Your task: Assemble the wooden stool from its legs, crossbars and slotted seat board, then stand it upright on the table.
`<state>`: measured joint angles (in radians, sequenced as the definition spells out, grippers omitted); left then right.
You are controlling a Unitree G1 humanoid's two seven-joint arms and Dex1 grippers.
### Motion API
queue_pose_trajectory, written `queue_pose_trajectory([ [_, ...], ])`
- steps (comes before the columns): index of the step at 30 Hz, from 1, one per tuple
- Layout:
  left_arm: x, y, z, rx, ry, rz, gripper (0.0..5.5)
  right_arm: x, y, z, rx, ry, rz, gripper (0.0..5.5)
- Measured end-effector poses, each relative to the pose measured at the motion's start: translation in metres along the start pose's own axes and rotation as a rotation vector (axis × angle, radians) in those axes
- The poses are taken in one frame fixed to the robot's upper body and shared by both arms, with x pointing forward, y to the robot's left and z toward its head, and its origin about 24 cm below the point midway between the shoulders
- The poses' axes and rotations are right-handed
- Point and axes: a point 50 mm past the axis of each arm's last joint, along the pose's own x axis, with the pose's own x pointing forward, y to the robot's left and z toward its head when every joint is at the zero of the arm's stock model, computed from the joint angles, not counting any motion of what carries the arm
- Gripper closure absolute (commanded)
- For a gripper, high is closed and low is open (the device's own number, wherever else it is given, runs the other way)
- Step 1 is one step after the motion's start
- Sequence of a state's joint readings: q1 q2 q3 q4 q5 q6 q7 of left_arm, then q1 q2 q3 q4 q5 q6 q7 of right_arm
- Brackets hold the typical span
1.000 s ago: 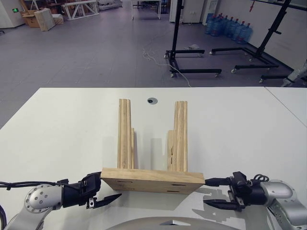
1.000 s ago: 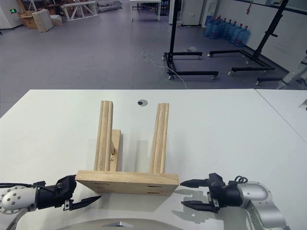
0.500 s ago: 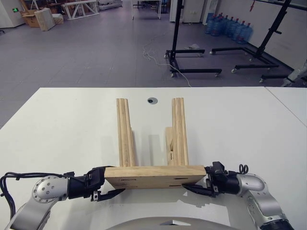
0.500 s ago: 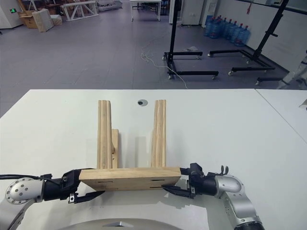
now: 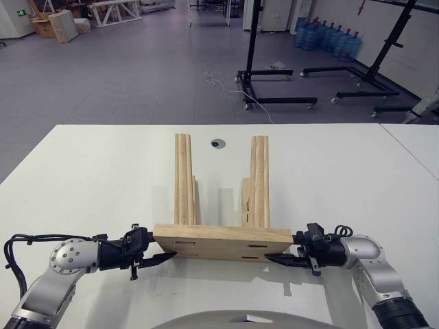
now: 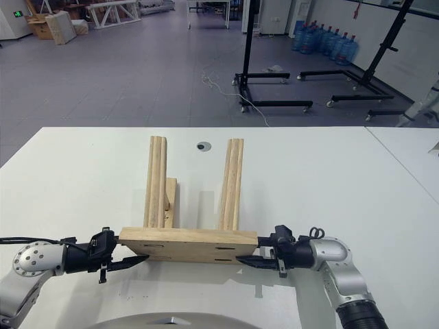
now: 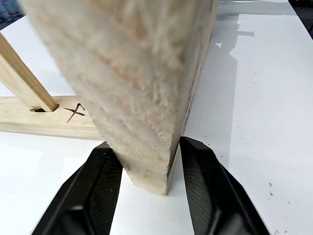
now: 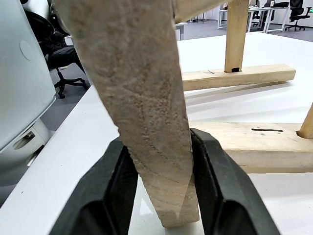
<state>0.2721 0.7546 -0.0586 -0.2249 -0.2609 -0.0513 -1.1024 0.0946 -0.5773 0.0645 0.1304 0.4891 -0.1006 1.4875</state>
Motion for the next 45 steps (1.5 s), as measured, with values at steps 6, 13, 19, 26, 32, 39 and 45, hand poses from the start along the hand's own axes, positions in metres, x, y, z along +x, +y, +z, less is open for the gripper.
queue_pose_trajectory([
  [6,-0.006,0.001,0.020,-0.090,-0.101,-0.038,3.86,-0.003,-0.002,0.006,0.030,0.017,0.030,4.02],
  [13,-0.014,0.007,0.063,-0.068,-0.323,-0.085,3.93,-0.006,-0.010,0.015,0.100,0.030,0.084,4.04],
  [19,-0.016,-0.002,0.060,-0.094,-0.267,-0.205,4.18,-0.007,-0.010,0.024,0.129,0.080,0.140,4.04],
  [26,-0.025,-0.012,0.059,-0.265,-0.335,-0.211,4.20,-0.013,-0.009,0.063,0.265,0.115,0.190,4.04],
  [32,-0.032,-0.032,0.062,-0.505,-0.450,-0.233,4.20,-0.021,-0.007,0.116,0.542,0.162,0.293,4.04],
  [39,-0.031,-0.038,0.072,-0.714,-0.605,-0.246,4.20,-0.022,-0.014,0.179,0.778,0.273,0.302,4.04],
  [45,-0.032,-0.011,0.082,-0.865,-0.692,-0.216,4.20,-0.019,-0.032,0.187,0.951,0.249,0.296,4.01],
])
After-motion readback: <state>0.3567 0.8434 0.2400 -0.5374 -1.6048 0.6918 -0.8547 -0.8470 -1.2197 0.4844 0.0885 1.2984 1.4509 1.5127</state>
